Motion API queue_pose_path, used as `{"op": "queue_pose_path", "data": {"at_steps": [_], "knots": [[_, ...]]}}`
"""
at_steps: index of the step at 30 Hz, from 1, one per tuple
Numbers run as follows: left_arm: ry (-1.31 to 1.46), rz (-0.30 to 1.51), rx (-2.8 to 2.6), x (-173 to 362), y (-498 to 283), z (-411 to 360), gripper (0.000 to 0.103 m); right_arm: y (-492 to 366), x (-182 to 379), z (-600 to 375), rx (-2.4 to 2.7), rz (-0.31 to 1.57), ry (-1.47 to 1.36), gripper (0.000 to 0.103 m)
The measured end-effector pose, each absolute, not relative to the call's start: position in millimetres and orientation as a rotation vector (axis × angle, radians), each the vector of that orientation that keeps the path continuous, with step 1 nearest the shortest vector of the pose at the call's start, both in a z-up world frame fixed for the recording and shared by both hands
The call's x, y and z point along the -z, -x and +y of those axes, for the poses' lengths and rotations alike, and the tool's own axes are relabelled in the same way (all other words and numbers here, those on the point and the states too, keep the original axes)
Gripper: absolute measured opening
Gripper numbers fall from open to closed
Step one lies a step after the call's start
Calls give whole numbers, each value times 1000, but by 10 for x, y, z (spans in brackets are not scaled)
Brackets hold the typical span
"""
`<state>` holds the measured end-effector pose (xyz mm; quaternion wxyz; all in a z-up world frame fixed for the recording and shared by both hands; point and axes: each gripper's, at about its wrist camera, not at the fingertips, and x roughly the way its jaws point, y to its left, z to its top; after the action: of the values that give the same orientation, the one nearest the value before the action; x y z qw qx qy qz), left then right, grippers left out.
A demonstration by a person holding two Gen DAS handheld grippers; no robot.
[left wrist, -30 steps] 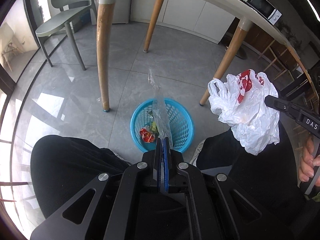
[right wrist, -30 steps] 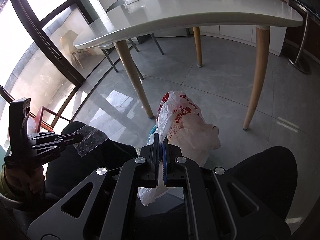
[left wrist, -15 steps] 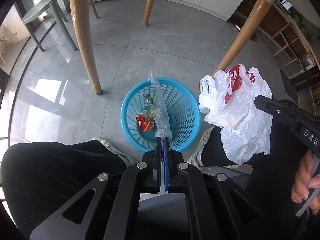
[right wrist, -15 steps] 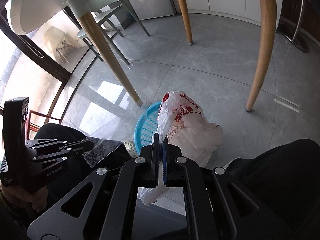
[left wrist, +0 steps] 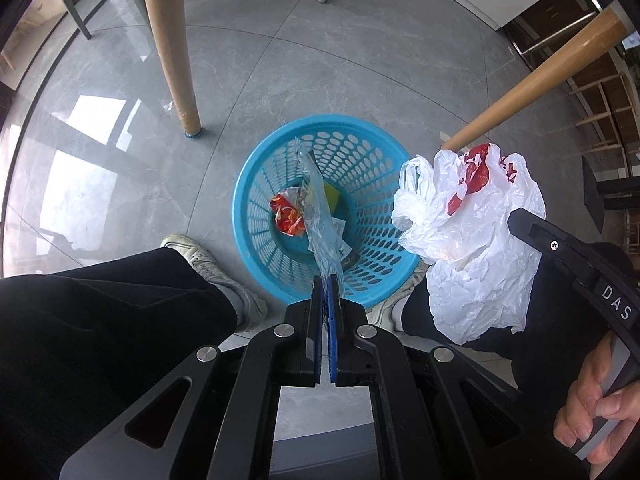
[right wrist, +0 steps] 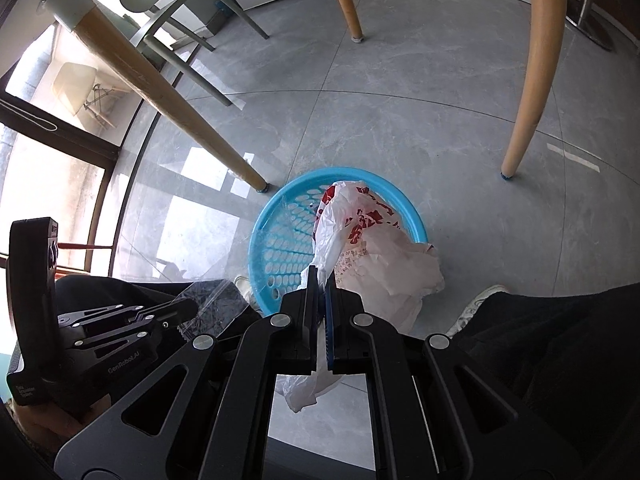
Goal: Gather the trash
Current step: 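Carry the white bag and clear wrap down over the blue basket with both grippers, then open both grippers to drop the bag and wrap into the basket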
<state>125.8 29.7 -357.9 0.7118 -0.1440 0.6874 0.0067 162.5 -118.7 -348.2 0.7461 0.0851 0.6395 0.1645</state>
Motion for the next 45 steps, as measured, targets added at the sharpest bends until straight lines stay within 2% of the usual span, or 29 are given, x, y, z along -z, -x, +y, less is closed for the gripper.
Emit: {"op": "queue_pose_path", "data": {"at_steps": [19,21,22,23,27,30,33,45], "knots": [[283,1694,-36,4304,-1653,225,2,-1965,4414,-959,-327,1588,-98,4],[290,1696,-21,4334,-1693,214,4,-1986,4463,-950,-330,1601,-104,9],[291,1693,-18,4341,-1710,213,11,-1990,4474,-940,-327,1604,-101,21],[284,1685,-29,4345,-1720,221,15,-1988,4486,-939,-325,1604,-93,26],[241,1654,-71,4295,-1733,271,15,-1990,4518,-946,-311,1614,-61,27],[247,1643,-93,4259,-1738,325,15,-1987,4497,-949,-303,1610,-53,36],[254,1632,-107,4215,-1734,370,15,-1986,4426,-955,-313,1595,-61,37],[265,1538,-127,3835,-1592,481,18,-1856,3951,-976,-378,1487,-82,54]]}}
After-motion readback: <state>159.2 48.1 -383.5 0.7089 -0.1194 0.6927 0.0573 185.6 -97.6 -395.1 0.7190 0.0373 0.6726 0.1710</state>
